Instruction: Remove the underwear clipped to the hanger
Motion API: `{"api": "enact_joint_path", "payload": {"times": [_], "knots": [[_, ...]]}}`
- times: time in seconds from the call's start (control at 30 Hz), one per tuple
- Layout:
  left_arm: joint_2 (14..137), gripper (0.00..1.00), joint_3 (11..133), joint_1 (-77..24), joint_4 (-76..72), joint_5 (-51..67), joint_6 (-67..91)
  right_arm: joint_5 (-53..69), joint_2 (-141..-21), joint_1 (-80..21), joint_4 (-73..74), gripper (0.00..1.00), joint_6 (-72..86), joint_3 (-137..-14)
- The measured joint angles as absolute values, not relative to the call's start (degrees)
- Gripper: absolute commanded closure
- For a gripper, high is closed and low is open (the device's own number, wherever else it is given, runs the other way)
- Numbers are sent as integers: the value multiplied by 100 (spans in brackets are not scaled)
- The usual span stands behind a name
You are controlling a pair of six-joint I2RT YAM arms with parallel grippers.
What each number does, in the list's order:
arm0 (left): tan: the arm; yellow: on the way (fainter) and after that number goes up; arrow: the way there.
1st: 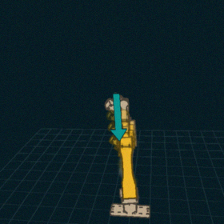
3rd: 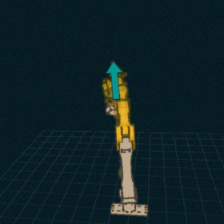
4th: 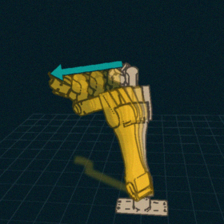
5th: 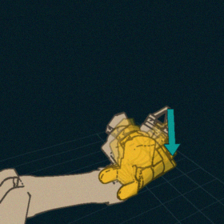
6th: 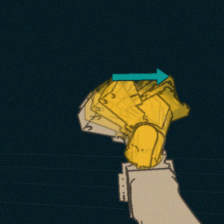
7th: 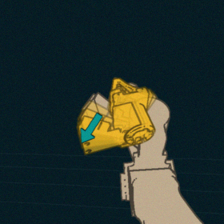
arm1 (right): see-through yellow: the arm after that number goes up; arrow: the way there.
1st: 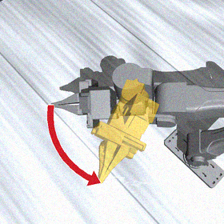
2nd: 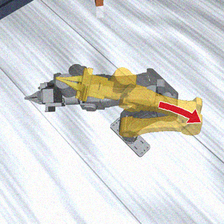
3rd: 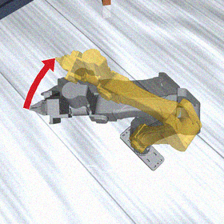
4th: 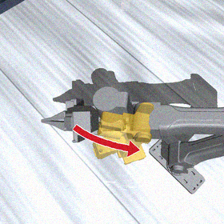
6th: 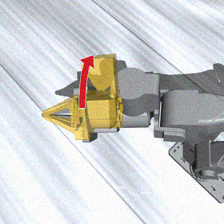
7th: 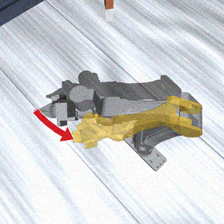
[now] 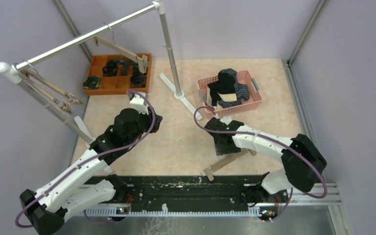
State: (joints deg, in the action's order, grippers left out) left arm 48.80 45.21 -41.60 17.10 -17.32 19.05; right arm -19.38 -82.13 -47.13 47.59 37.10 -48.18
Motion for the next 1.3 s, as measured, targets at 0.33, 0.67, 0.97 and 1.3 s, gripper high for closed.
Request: {"api": "enact_joint_path", "payload": {"times": [0.33,0.67,0.97,1.3], "knots": [[5238,58,4519,-4132,1684,-1625,1557,-2167,-7811,-4713,5207,40,4226,-5081],[5653,59,4897,-3870,1739,-1372,921,-1286,-7255,-4713,5325,40,5140,-4182],[5754,59,4939,-3422,1813,-923,617,-1031,-7513,-4713,5054,34,5391,-4045],[5492,59,4976,-3288,2084,-880,506,-963,-8938,-4128,3828,33,5000,-5155]]}}
